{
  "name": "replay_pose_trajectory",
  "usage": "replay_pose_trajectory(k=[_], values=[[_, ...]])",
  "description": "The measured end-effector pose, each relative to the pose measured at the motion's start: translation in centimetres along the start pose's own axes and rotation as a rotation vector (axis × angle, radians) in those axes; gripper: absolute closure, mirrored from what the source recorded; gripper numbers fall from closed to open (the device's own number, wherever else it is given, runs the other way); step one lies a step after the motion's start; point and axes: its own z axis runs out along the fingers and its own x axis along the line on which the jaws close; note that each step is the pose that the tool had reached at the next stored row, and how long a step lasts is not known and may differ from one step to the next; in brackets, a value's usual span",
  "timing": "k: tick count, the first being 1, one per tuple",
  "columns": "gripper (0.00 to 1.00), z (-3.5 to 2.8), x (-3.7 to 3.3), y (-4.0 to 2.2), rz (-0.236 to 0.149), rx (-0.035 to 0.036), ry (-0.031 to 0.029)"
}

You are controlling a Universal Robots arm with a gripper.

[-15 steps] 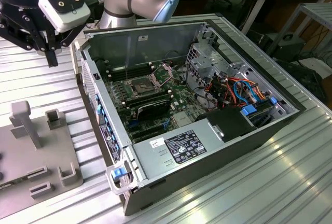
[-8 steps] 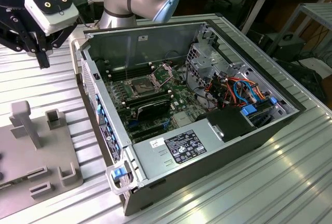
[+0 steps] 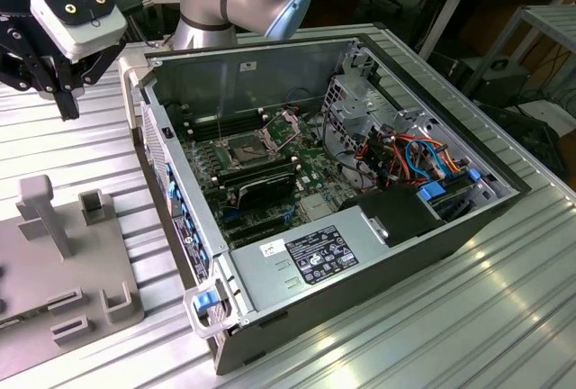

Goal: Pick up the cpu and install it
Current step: 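Reach for the cpu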

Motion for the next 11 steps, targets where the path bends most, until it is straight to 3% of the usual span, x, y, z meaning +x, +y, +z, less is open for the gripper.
replay_pose_trajectory(k=[11], values=[[0.89,0.0,0.27,-0.02,0.0,0.0,0.0]])
